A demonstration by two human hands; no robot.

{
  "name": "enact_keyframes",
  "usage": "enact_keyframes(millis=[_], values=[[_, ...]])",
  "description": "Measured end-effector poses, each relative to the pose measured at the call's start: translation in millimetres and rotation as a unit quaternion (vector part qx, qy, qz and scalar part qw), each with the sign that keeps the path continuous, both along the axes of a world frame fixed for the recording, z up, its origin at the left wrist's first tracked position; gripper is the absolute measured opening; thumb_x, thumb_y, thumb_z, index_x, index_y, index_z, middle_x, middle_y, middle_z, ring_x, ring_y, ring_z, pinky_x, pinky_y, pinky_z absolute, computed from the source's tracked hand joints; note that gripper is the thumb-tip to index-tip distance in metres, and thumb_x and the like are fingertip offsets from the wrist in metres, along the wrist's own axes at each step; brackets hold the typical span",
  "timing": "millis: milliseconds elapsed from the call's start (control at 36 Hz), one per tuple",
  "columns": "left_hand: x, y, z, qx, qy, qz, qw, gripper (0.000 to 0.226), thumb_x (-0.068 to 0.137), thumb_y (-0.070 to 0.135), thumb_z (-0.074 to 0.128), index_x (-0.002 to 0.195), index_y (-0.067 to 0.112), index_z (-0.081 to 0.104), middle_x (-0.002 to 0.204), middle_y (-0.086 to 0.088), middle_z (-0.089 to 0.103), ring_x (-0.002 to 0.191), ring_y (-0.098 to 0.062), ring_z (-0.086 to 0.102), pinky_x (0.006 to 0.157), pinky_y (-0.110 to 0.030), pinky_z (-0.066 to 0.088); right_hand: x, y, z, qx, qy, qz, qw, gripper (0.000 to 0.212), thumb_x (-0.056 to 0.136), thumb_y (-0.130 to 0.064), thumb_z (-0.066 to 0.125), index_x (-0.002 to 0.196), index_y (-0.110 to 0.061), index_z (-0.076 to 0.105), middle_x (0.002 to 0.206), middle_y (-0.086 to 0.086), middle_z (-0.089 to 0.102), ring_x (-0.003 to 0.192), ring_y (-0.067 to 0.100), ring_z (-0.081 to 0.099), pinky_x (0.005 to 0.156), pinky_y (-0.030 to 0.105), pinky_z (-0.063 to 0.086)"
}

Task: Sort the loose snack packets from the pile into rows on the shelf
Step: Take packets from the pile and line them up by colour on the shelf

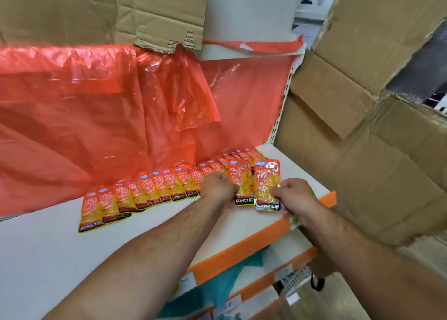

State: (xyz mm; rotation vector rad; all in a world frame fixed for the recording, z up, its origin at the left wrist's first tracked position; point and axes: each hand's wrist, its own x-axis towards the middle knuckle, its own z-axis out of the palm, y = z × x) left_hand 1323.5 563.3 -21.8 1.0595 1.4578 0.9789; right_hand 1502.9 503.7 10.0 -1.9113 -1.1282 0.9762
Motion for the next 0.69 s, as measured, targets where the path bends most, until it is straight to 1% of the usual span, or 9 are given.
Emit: enact_keyframes(millis=[83, 167, 278, 361, 417, 444, 500, 556, 694], values=[[12, 14, 0, -0.011, 0.018, 0.006, 1.0, 0.042, 0.07, -0.006, 0.073, 0.054, 0.018, 0.042, 0.055, -0.003, 0.046, 0.058, -0.02, 0.047, 0.059, -0.033, 0.041, 14, 17, -3, -0.011, 0.007, 0.0, 1.0, 0.032, 0.089, -0.013, 0.068, 0.072, -0.014, 0.041, 0.061, 0.011, 0.038, 0.042, 0.018, 0.036, 0.038, 0.02, 0.032], [28, 33, 0, -0.01, 0.038, 0.01, 0.999, 0.043, 0.069, -0.006, 0.073, 0.051, 0.017, 0.042, 0.052, -0.001, 0.045, 0.057, -0.02, 0.047, 0.059, -0.034, 0.043, 32, 39, -7, -0.006, 0.009, -0.005, 1.0, 0.033, 0.089, -0.016, 0.069, 0.072, -0.015, 0.04, 0.065, 0.011, 0.037, 0.044, 0.019, 0.036, 0.039, 0.024, 0.034], [54, 58, 2, -0.007, 0.081, 0.021, 0.996, 0.039, 0.07, 0.002, 0.076, 0.056, 0.016, 0.043, 0.057, -0.001, 0.05, 0.057, -0.019, 0.05, 0.06, -0.034, 0.049, 58, 71, -14, -0.019, 0.029, 0.002, 0.999, 0.023, 0.092, -0.016, 0.066, 0.076, -0.011, 0.052, 0.06, 0.007, 0.045, 0.044, 0.018, 0.04, 0.041, 0.025, 0.035], [75, 74, 0, 0.006, 0.136, 0.033, 0.99, 0.032, 0.069, 0.007, 0.077, 0.057, 0.015, 0.049, 0.065, -0.003, 0.059, 0.064, -0.02, 0.056, 0.063, -0.031, 0.05, 76, 92, -17, -0.025, 0.026, 0.014, 0.999, 0.016, 0.094, -0.014, 0.064, 0.079, -0.01, 0.058, 0.058, 0.006, 0.05, 0.039, 0.015, 0.039, 0.041, 0.023, 0.03], [90, 84, 2, 0.014, 0.168, 0.039, 0.985, 0.025, 0.071, 0.008, 0.076, 0.064, 0.015, 0.053, 0.074, -0.002, 0.061, 0.071, -0.019, 0.057, 0.065, -0.028, 0.045, 87, 108, -18, -0.023, 0.018, 0.017, 0.999, 0.019, 0.094, -0.013, 0.062, 0.076, -0.012, 0.055, 0.06, 0.007, 0.05, 0.039, 0.016, 0.038, 0.04, 0.021, 0.027], [98, 88, 4, 0.014, 0.182, 0.046, 0.982, 0.022, 0.072, 0.01, 0.076, 0.073, 0.018, 0.055, 0.079, 0.0, 0.06, 0.077, -0.018, 0.057, 0.067, -0.026, 0.042, 93, 115, -18, -0.022, 0.018, 0.017, 0.999, 0.021, 0.094, -0.013, 0.061, 0.075, -0.014, 0.053, 0.062, 0.008, 0.05, 0.042, 0.016, 0.038, 0.042, 0.022, 0.026], [113, 97, 5, 0.015, 0.199, 0.067, 0.978, 0.029, 0.073, 0.011, 0.075, 0.09, 0.023, 0.054, 0.091, 0.0, 0.062, 0.089, -0.02, 0.061, 0.073, -0.025, 0.042, 104, 130, -17, -0.028, 0.025, 0.017, 0.999, 0.022, 0.094, -0.013, 0.06, 0.074, -0.015, 0.052, 0.065, 0.007, 0.051, 0.047, 0.017, 0.04, 0.046, 0.024, 0.028], [125, 107, 4, 0.029, 0.207, 0.086, 0.974, 0.032, 0.073, 0.009, 0.072, 0.096, 0.023, 0.054, 0.098, -0.004, 0.067, 0.096, -0.025, 0.063, 0.079, -0.028, 0.045, 114, 145, -18, -0.034, 0.033, 0.017, 0.999, 0.022, 0.094, -0.014, 0.06, 0.074, -0.015, 0.053, 0.068, 0.007, 0.054, 0.053, 0.019, 0.043, 0.049, 0.025, 0.029], [144, 125, -2, 0.055, 0.236, 0.104, 0.965, 0.024, 0.077, 0.008, 0.065, 0.095, 0.023, 0.059, 0.088, -0.002, 0.067, 0.091, -0.027, 0.064, 0.074, -0.025, 0.042, 131, 176, -28, -0.048, 0.051, 0.004, 0.998, 0.022, 0.092, -0.015, 0.062, 0.072, -0.014, 0.055, 0.071, 0.007, 0.054, 0.061, 0.023, 0.047, 0.05, 0.027, 0.031]])
